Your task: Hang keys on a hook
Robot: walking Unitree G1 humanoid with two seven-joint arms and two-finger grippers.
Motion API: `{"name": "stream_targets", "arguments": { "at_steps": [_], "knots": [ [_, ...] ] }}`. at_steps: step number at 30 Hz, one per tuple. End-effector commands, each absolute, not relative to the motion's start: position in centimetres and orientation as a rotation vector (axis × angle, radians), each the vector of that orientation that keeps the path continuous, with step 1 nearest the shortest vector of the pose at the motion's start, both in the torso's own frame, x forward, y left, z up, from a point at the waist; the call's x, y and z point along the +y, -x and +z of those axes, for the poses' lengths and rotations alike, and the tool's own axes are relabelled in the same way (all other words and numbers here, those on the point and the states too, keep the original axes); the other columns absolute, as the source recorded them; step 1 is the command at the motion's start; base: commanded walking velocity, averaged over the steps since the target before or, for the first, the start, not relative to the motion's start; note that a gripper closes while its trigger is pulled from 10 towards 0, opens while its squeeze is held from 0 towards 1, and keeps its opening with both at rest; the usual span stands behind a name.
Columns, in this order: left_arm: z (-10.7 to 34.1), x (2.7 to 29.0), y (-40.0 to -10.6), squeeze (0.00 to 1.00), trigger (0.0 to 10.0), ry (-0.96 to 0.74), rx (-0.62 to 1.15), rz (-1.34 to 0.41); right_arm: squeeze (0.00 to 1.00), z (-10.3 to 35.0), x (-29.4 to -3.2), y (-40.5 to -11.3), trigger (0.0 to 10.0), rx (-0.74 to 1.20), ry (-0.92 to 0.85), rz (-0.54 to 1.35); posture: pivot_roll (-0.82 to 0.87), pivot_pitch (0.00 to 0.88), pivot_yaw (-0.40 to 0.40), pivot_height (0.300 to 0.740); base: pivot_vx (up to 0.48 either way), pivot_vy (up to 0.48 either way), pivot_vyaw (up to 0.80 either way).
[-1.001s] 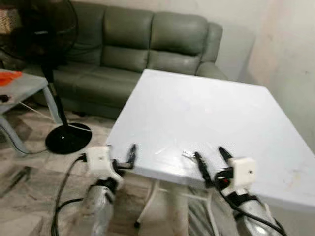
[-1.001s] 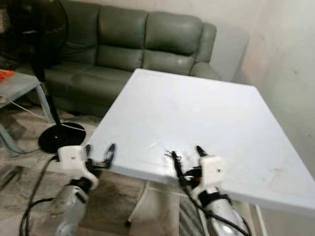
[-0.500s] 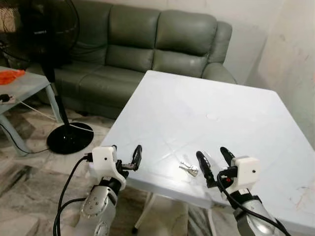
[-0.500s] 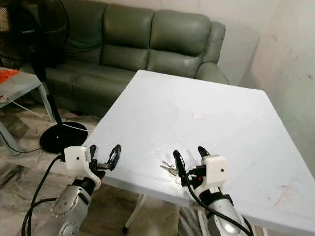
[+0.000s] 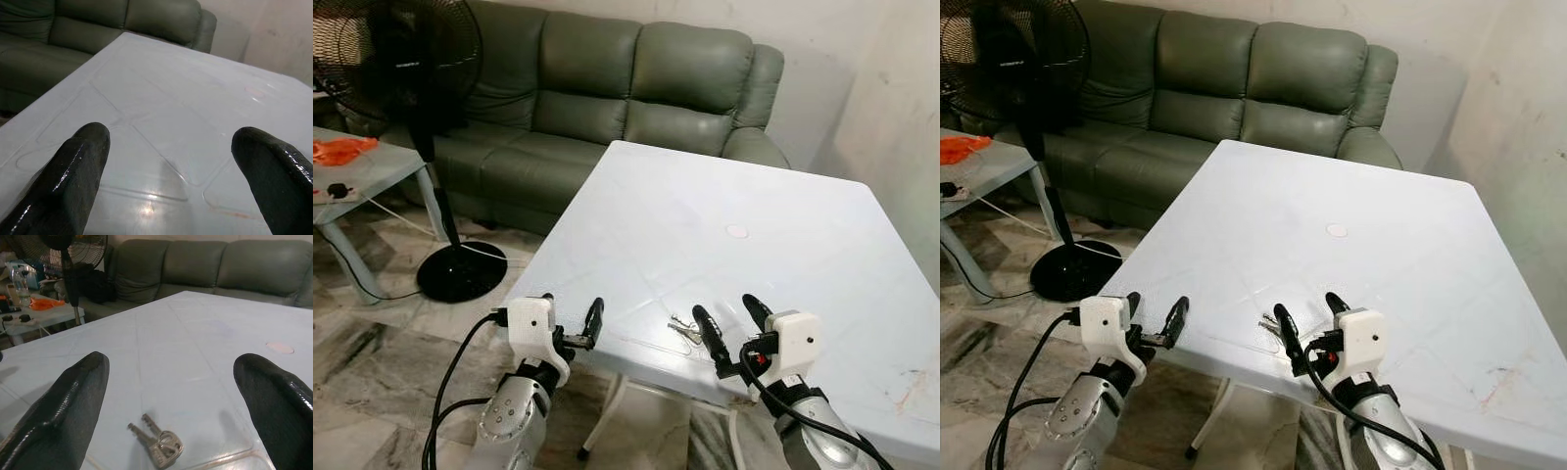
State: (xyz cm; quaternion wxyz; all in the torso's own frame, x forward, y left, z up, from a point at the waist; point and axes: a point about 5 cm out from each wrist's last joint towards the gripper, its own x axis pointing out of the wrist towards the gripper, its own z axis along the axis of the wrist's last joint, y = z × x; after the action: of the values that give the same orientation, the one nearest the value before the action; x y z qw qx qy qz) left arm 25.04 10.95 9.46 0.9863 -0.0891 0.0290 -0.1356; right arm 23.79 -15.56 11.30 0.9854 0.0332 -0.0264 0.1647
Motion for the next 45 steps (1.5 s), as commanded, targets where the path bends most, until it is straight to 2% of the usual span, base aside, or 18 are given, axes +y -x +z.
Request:
{"name": "stream_targets", "arguments": {
  "at_steps": [1, 9, 10, 11, 12, 22, 32, 45],
  "knots": [
    [9.6, 10.5, -25.0, 0.0, 10.0, 0.154, 0.053, -0.303, 1.0, 11.6, -15.6, -24.1, 10.0, -0.058, -0.051, 0.342, 0.03, 0.004, -0.079, 0.74, 0.0, 0.0, 0.0],
    [9.5, 9.4, -24.7, 0.0, 10.0, 0.104, 0.054, -0.382, 1.0, 11.5, -15.4, -25.8, 10.0, -0.001, 0.015, 0.378, 0.03, 0.026, -0.08, 0.74, 0.0, 0.0, 0.0],
    [9.4, 9.3, -24.6, 0.0, 10.0, 0.095, 0.06, -0.389, 0.74, 11.4, -15.2, -26.2, 10.0, 0.015, 0.028, 0.379, 0.03, 0.026, -0.08, 0.74, 0.0, 0.0, 0.0],
    [9.3, 9.3, -24.5, 0.0, 10.0, 0.088, 0.064, -0.393, 0.74, 11.3, -15.2, -26.4, 10.0, 0.024, 0.035, 0.38, 0.03, 0.03, -0.08, 0.74, 0.0, 0.0, 0.0],
    [9.2, 9.2, -24.5, 0.0, 10.0, 0.084, 0.066, -0.398, 0.0, 11.3, -15.1, -26.7, 10.0, 0.036, 0.047, 0.377, 0.03, 0.036, -0.081, 0.74, 0.0, 0.0, 0.0],
    [9.1, 8.8, -24.0, 0.0, 10.0, 0.077, 0.081, -0.402, 0.0, 10.6, -14.7, -28.5, 10.0, 0.154, 0.14, 0.304, 0.04, 0.054, -0.09, 0.74, 0.0, 0.0, 0.0],
    [9.1, 9.0, -24.0, 0.0, 10.0, 0.081, 0.079, -0.389, 0.0, 8.5, -15.0, -26.8, 10.0, 0.317, 0.075, 0.326, 0.04, 0.059, -0.091, 0.74, 0.0, 0.0, 0.0],
    [9.3, 9.0, -24.1, 0.0, 10.0, 0.082, 0.07, -0.386, 0.0, 8.6, -13.6, -26.4, 10.0, 0.339, 0.015, 0.362, 0.03, 0.062, -0.086, 0.74, 0.0, 0.0, 0.0]
  ]
}}
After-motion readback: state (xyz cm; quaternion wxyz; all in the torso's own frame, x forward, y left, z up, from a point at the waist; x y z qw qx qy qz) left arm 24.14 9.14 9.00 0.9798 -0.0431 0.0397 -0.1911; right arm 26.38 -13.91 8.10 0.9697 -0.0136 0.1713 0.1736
